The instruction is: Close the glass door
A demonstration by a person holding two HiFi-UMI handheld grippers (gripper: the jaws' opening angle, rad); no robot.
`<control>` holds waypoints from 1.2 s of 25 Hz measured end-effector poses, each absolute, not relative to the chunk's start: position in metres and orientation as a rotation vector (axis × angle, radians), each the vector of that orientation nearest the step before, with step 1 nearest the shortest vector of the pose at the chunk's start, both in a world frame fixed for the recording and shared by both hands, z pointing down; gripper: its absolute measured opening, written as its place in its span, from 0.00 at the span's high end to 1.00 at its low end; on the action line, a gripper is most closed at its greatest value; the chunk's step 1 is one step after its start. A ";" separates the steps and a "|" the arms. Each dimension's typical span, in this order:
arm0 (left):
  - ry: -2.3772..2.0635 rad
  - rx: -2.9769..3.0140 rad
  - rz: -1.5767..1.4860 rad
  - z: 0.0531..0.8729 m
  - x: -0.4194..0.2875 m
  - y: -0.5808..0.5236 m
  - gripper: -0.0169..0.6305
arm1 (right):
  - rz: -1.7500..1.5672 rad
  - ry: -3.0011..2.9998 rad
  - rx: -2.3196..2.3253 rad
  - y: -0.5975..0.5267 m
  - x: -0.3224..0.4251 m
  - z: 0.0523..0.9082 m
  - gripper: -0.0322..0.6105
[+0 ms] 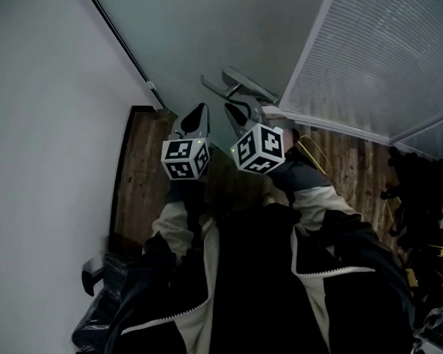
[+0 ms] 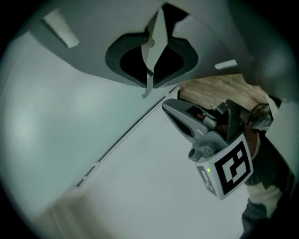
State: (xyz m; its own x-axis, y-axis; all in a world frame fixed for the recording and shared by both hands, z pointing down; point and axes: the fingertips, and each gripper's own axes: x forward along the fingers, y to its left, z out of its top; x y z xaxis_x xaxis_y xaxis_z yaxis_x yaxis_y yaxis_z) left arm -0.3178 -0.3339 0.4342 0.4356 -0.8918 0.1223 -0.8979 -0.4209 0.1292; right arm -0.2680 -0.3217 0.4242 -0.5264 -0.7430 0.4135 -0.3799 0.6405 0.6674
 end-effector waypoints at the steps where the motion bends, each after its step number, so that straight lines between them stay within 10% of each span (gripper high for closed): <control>1: -1.571 2.516 0.052 0.434 -0.318 -0.333 0.97 | -0.731 -2.080 0.841 -0.322 -0.271 0.427 0.86; 3: -1.557 2.529 0.051 0.433 -0.319 -0.332 0.97 | -0.822 -1.914 0.779 -0.329 -0.273 0.437 0.69; 10: -1.540 2.538 0.038 0.431 -0.326 -0.329 0.97 | -0.983 -1.530 0.634 -0.369 -0.270 0.467 0.57; 15: -1.542 2.535 0.028 0.431 -0.332 -0.327 0.97 | -1.027 -1.450 0.603 -0.376 -0.273 0.474 0.75; 30: -1.494 2.552 0.020 0.438 -0.328 -0.335 0.97 | -1.046 -1.434 0.631 -0.404 -0.254 0.473 0.76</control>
